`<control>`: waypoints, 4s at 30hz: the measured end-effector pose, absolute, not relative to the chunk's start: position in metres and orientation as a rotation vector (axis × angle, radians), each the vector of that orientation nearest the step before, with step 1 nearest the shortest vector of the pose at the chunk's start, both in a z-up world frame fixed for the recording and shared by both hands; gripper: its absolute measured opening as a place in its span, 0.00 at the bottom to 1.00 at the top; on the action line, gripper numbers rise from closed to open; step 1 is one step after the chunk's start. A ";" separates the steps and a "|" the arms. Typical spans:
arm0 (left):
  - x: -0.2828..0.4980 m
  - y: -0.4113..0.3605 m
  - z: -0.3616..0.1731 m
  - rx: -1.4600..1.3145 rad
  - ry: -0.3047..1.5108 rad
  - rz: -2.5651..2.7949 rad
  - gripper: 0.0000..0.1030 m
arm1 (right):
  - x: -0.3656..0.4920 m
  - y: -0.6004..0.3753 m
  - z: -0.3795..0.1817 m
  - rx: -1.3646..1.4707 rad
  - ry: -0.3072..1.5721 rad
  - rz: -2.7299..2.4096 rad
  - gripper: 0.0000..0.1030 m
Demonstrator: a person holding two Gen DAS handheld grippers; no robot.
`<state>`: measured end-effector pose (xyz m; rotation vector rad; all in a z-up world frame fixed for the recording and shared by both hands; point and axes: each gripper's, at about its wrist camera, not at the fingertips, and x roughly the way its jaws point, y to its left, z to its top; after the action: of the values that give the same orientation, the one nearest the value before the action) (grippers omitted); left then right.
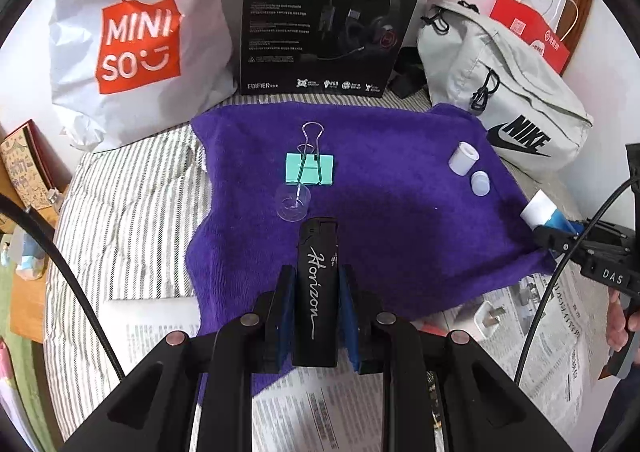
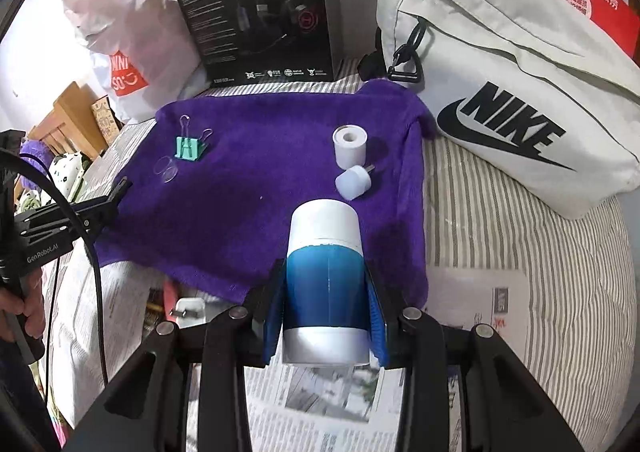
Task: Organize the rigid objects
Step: 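Carry the Horizon tube and blue-white bottle onto the purple towel with both grippers, then open both grippers to release the tube and bottle on the towel, then move both grippers back toward the items on the newspaper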
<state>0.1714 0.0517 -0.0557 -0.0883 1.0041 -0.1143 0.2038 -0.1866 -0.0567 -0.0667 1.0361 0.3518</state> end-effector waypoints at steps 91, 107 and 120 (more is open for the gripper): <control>0.110 -0.008 -0.085 -0.033 1.075 -0.169 0.40 | 0.115 -0.219 -0.050 -0.040 1.009 0.312 0.41; 0.110 -0.029 -0.099 0.034 1.074 -0.104 0.46 | 0.075 -0.220 -0.070 -0.023 1.024 0.324 0.41; 0.096 0.002 -0.099 0.036 1.038 -0.086 0.46 | 0.073 -0.221 -0.080 -0.014 1.037 0.338 0.41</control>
<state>0.0961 0.0017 -0.0985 0.0365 1.0385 -0.0859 0.0732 -0.2212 -0.0800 -0.0139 1.0367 0.3380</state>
